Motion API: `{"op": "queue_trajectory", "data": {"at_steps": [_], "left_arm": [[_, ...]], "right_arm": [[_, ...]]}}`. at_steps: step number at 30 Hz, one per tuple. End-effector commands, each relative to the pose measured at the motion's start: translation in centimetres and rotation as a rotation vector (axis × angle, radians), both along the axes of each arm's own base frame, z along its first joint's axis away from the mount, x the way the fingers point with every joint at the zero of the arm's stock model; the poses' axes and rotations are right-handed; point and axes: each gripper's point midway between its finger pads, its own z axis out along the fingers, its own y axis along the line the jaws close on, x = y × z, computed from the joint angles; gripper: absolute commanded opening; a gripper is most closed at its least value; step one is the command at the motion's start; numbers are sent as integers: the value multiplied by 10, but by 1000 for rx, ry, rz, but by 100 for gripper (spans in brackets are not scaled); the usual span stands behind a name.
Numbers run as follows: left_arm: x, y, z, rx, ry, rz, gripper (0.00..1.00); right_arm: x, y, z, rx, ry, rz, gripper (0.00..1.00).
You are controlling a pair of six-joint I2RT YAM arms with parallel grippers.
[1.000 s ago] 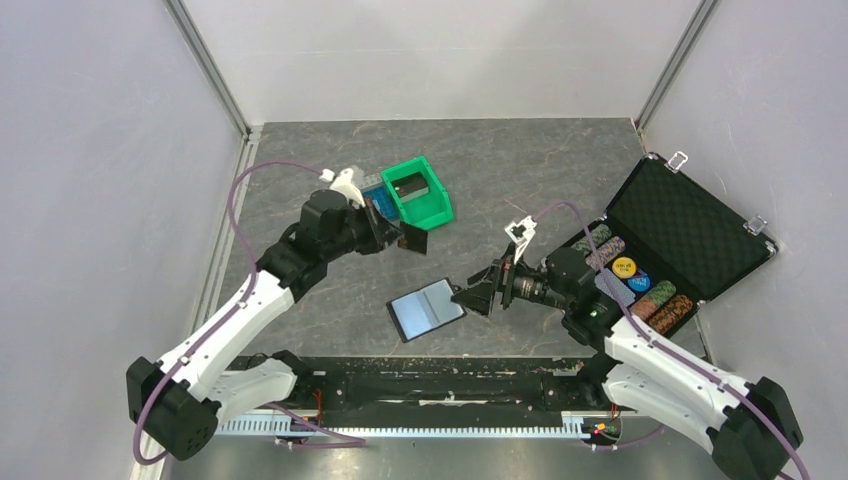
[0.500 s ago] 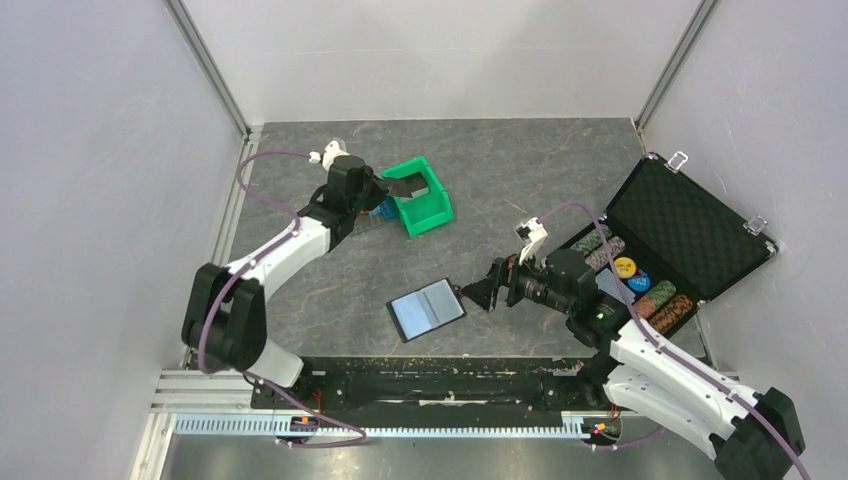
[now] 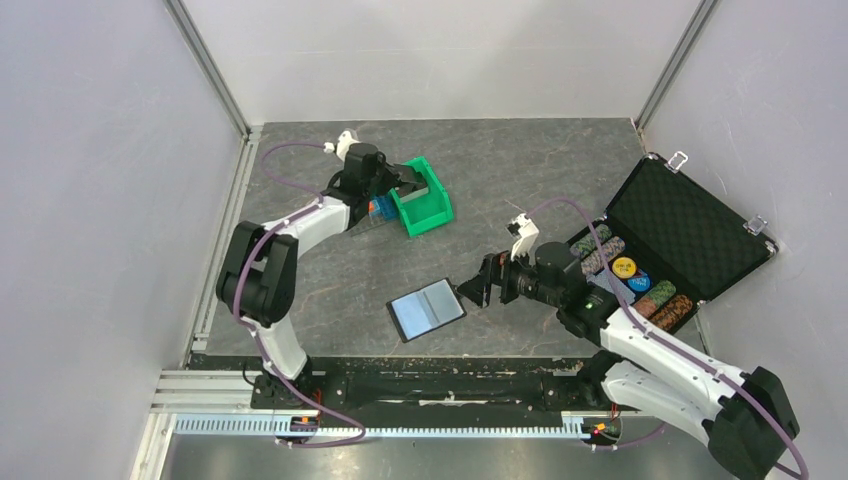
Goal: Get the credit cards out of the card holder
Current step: Place the credit card in the storage box.
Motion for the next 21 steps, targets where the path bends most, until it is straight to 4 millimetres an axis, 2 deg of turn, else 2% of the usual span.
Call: {"op": "queue_trajectory", "data": {"at_steps": [1, 8, 21], "left_arm": [[22, -5, 17, -35, -62, 29, 2], [34, -7, -4, 6, -29, 36, 2], [40, -1, -17, 63, -31, 49, 2]], "right_arm": [[15, 8, 32, 54, -66, -17, 98], [18, 11, 29, 46, -54, -18, 98], [22, 12, 27, 36, -51, -28, 98]]}}
